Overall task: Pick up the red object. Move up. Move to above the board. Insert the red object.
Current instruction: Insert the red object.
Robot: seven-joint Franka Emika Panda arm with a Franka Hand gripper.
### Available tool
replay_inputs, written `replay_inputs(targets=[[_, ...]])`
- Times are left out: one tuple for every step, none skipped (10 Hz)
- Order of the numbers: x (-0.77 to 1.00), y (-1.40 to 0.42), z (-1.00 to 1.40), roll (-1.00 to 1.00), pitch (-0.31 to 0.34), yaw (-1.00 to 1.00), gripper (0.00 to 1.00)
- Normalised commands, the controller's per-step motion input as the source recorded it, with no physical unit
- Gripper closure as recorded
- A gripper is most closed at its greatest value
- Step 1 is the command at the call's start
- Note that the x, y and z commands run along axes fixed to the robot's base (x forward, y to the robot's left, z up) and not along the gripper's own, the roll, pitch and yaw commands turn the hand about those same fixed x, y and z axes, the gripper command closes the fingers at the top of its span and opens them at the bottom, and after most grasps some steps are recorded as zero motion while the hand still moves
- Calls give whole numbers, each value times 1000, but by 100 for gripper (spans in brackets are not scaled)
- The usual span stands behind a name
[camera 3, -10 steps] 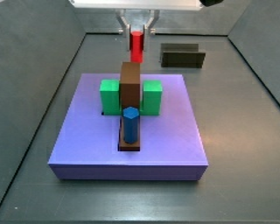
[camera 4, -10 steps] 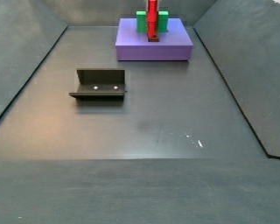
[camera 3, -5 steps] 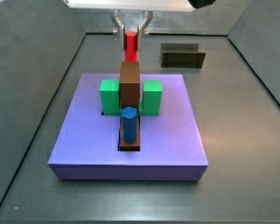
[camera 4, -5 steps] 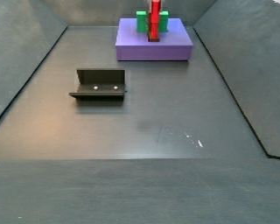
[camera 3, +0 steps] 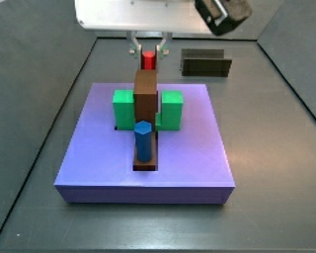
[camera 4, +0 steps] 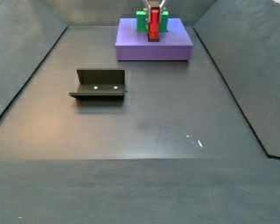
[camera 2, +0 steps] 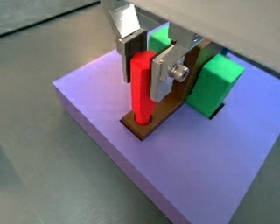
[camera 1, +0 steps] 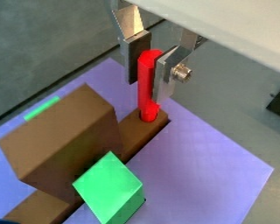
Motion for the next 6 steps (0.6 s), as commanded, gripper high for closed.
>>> replay_inputs(targets=[[6, 0, -289, 87, 0, 0, 100], [29, 0, -271, 69, 0, 0, 100], [69, 0, -240, 64, 0, 0, 100], [83, 0, -226, 57, 0, 0, 100], [0, 0, -197, 36, -16, 0, 100], [0, 0, 0, 0, 0, 0, 100]])
